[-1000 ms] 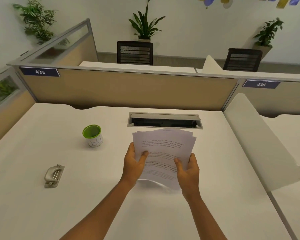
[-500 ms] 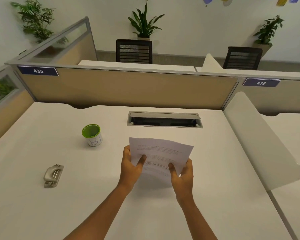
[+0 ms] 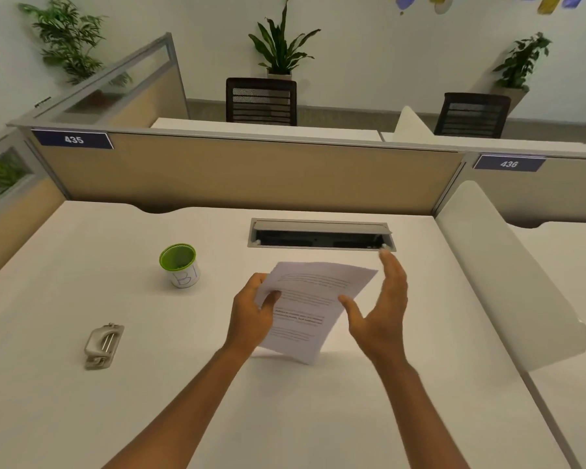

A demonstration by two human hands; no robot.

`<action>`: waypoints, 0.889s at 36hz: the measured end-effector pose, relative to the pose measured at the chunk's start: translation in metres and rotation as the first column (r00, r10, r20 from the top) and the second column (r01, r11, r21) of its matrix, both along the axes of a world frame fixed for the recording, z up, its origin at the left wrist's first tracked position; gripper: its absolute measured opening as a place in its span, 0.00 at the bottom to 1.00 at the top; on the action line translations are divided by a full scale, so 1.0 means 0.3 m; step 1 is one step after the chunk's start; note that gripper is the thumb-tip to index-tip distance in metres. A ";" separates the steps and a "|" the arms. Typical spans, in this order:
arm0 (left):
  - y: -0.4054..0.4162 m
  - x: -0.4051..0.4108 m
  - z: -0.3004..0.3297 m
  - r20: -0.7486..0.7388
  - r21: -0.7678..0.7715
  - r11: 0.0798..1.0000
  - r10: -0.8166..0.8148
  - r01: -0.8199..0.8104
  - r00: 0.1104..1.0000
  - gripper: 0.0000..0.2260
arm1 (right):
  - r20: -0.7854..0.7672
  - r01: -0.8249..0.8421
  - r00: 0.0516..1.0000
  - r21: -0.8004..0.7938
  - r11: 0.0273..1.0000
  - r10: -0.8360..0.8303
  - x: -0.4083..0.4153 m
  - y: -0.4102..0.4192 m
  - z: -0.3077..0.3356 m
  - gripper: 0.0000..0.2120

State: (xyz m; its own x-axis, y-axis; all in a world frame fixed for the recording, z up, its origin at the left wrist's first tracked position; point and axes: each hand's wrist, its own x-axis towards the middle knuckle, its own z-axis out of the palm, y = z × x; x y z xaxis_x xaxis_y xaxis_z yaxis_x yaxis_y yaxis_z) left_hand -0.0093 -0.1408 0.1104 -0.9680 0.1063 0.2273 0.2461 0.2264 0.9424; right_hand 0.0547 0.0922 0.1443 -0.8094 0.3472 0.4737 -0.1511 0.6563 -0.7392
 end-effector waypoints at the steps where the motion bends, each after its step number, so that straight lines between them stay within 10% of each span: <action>1: -0.005 -0.013 0.015 -0.033 -0.044 0.999 -0.024 0.023 0.999 0.15 | 0.012 -0.041 0.999 0.101 0.994 0.040 -0.016 0.006 0.036 0.49; 5: -0.027 -0.053 0.072 -0.142 -0.277 0.955 -0.149 0.105 0.979 0.07 | 0.143 -0.161 0.982 0.291 0.943 0.124 -0.058 -0.006 0.098 0.40; 9: -0.037 -0.073 0.138 -0.247 -0.371 0.921 -0.224 0.121 0.943 0.11 | 0.123 -0.251 0.965 0.182 0.951 0.231 -0.053 0.012 0.104 0.16; 15: -0.215 -0.129 0.185 -0.089 -0.382 0.917 -0.160 0.115 0.983 0.07 | 0.152 -0.193 0.969 -0.030 0.981 0.195 -0.011 0.050 0.059 0.07; 26: -0.306 -0.055 0.042 0.289 0.287 0.954 -0.174 0.088 0.941 0.14 | 0.167 0.024 0.982 -0.572 0.820 0.087 0.041 0.052 -0.035 0.11; 32: -0.188 -0.051 -0.034 0.355 0.216 0.974 -0.008 -0.074 0.935 0.10 | 0.175 0.071 0.983 -0.665 0.744 0.062 0.039 0.026 -0.101 0.08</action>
State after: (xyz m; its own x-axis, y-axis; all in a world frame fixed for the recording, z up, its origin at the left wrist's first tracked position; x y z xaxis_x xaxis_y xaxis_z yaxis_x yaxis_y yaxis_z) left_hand -0.0246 -0.1972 0.1001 -0.9917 0.0590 -0.1141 -0.1141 0.0034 0.9935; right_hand 0.0664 0.1000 0.1141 -0.8518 0.5231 -0.0282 0.0249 -0.0134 -0.9996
